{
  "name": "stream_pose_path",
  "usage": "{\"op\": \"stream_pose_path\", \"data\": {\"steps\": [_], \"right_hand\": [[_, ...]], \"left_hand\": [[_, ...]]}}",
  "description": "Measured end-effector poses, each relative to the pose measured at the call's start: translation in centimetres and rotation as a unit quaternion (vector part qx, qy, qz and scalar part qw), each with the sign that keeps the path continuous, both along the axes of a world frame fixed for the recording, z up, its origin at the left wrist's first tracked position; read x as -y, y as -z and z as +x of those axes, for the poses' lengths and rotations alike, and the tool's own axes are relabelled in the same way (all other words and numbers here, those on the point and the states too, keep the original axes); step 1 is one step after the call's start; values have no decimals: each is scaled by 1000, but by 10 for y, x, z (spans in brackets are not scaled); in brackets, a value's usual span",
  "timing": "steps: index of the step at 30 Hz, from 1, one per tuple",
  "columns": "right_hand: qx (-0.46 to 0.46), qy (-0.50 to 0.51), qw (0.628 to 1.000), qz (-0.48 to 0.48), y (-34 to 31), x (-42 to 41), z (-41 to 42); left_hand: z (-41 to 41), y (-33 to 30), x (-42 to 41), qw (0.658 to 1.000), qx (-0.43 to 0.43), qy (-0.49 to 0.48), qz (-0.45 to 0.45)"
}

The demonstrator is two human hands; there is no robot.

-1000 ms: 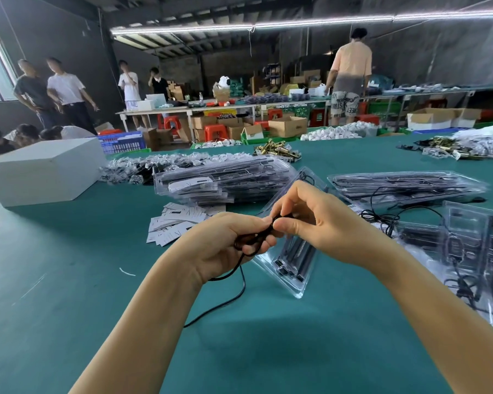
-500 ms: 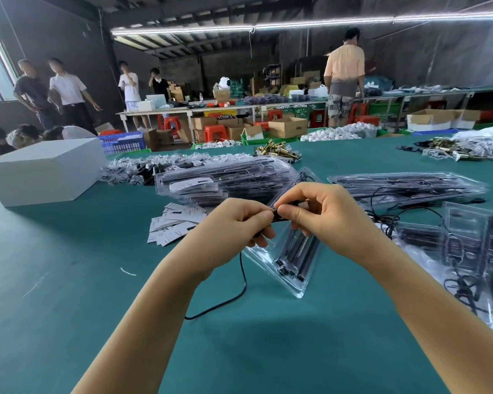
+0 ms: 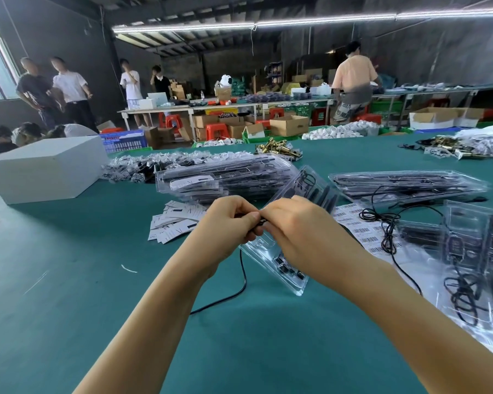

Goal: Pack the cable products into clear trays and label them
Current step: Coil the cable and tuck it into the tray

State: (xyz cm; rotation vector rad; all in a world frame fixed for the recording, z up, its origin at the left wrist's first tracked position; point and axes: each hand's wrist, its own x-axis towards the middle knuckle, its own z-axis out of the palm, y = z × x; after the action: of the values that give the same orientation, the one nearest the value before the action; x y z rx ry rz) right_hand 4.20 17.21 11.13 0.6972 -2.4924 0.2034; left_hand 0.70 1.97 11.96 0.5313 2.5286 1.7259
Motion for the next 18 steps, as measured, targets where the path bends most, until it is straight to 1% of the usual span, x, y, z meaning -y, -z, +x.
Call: {"op": "stream_pose_path", "data": {"steps": [2, 4, 7, 10, 12, 14, 17, 18], "right_hand": [[27, -6, 999, -36, -2, 2, 2], [42, -8, 999, -29, -6, 0, 3], [72, -38, 995, -65, -8, -2, 4], [44, -9, 996, -82, -2, 6, 6], [29, 9, 993, -114, 2, 9, 7], [42, -4, 988, -150, 0, 9, 7], [49, -16, 986, -161, -2, 4, 5], [46, -13, 986, -163, -2, 2, 5]], "left_hand": [[-1, -1, 3, 1000, 12, 5, 4], [-2, -4, 8, 999, 28, 18, 11], [-3, -11, 17, 998, 40, 43, 7], [-2, -14, 20, 997, 42, 58, -6], [-1, -13, 19, 996, 51, 68, 3], [0, -13, 17, 994, 64, 83, 14], [-1, -12, 17, 991, 86, 95, 32], [-1, -13, 18, 993, 79, 89, 19]]}}
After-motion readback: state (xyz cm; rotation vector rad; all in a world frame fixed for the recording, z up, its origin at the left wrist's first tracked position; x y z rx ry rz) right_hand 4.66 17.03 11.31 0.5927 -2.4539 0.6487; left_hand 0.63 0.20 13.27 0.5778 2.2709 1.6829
